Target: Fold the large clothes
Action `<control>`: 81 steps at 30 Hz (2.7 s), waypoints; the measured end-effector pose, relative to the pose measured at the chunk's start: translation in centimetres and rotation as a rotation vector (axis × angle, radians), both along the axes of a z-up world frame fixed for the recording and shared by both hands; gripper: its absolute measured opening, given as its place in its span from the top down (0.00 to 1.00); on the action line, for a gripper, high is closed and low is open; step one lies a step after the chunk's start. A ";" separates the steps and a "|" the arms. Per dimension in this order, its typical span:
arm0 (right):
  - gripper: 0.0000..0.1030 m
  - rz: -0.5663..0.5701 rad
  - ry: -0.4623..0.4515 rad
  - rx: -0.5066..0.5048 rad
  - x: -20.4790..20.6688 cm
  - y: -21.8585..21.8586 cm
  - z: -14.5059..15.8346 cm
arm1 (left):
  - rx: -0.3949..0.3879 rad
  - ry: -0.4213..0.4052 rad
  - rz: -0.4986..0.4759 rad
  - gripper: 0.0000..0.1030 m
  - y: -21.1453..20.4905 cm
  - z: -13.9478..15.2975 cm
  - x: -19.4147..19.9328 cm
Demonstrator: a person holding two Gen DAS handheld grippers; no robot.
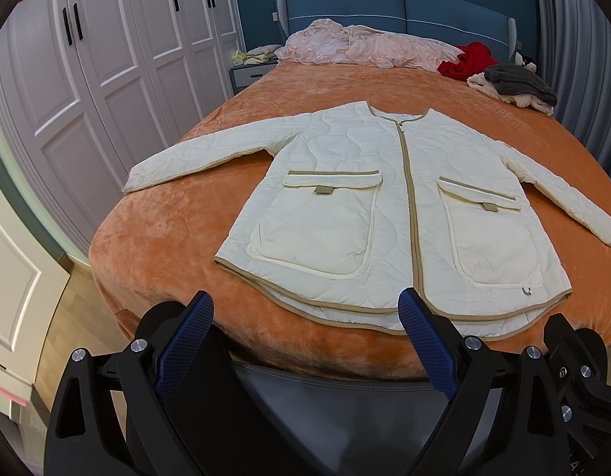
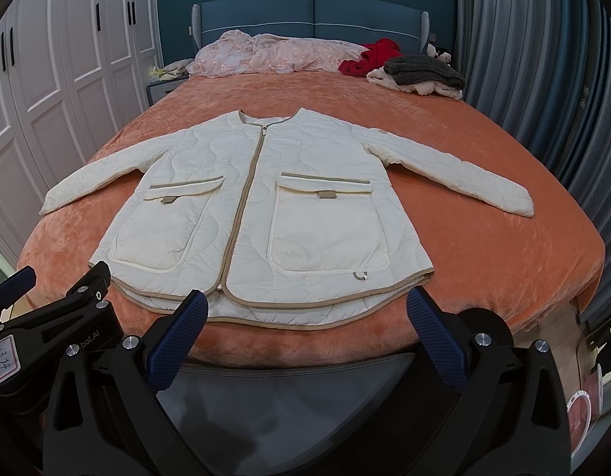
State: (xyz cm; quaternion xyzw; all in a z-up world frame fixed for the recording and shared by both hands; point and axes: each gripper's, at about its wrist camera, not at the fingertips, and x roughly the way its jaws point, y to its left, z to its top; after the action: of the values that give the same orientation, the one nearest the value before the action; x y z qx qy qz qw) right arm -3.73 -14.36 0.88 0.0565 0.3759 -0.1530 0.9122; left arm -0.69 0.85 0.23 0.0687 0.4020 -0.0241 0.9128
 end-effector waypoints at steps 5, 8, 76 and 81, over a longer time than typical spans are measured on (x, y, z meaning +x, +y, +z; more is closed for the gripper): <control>0.05 0.000 0.000 0.000 0.0 0.0 0.0 | 0.000 0.000 0.000 0.10 0.0 0.0 0.0; 0.05 0.000 0.000 0.000 0.0 0.0 0.0 | 0.001 -0.001 -0.001 0.10 0.0 0.0 0.0; 0.89 -0.293 -0.459 0.444 20.3 -41.9 2.5 | -0.021 0.162 0.203 0.11 2.0 -8.1 19.8; 0.89 0.105 -0.433 0.361 28.3 -27.9 7.7 | -0.065 0.155 0.233 0.11 4.0 -7.9 20.1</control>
State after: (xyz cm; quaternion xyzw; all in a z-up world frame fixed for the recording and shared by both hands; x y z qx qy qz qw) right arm 24.55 -42.31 8.56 0.2300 0.1957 -0.0205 0.9531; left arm 19.37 4.81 -7.68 -0.0101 0.4754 0.0640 0.8774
